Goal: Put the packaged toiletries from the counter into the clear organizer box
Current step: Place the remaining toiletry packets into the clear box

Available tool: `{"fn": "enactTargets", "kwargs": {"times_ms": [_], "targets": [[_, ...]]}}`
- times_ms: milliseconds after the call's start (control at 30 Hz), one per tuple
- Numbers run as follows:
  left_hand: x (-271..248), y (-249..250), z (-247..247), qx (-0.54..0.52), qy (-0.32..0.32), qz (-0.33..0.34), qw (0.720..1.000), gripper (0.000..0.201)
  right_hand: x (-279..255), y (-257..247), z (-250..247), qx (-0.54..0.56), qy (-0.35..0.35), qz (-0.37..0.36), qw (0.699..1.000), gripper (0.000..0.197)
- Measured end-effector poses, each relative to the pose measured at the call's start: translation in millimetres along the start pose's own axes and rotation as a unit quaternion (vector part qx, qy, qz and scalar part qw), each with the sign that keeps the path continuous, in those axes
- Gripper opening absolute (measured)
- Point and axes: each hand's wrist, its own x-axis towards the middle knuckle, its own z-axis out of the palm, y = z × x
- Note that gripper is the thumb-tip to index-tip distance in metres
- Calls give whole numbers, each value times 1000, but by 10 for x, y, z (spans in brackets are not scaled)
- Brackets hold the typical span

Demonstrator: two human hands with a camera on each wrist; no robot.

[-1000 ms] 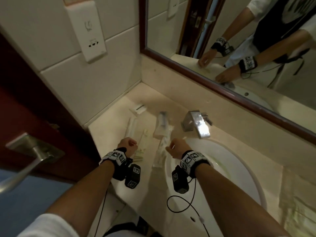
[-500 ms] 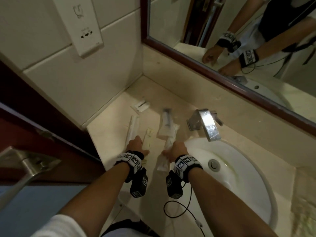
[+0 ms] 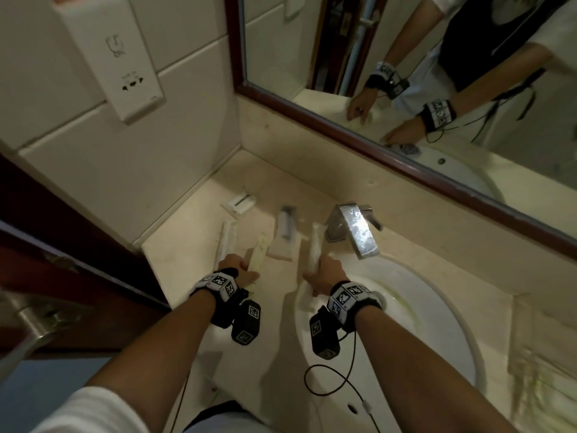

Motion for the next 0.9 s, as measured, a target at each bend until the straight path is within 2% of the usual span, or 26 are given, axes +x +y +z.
{"fn": "enactTargets", "kwargs": {"times_ms": [67, 167, 267, 433, 633, 767, 900], "targets": [[-48, 75, -25, -17, -5, 26, 1000, 32, -60, 18, -71, 2, 9, -21, 1000, 24], [-115, 196, 0, -50, 0, 64, 997, 37, -186, 64, -183, 22, 4, -64, 998, 33], [-208, 331, 78, -42, 1, 75, 996, 21, -332, 149, -307, 28, -8, -98, 995, 32], [-366, 542, 360, -41, -21, 97, 994, 22, -634, 408, -554, 34, -8, -123, 992, 29], [-681, 939, 832, -59, -62, 149, 985, 22, -1024, 987, -912, 64, 47, -124, 989, 31], [-970, 1252, 1215, -26, -102, 198, 975, 12, -1295, 1491, -1140, 96, 76, -105, 987, 33], [-1186, 1548, 1628, 4, -121, 225, 967, 21, -1601, 2031, -1324, 97, 108, -82, 986, 34]]}}
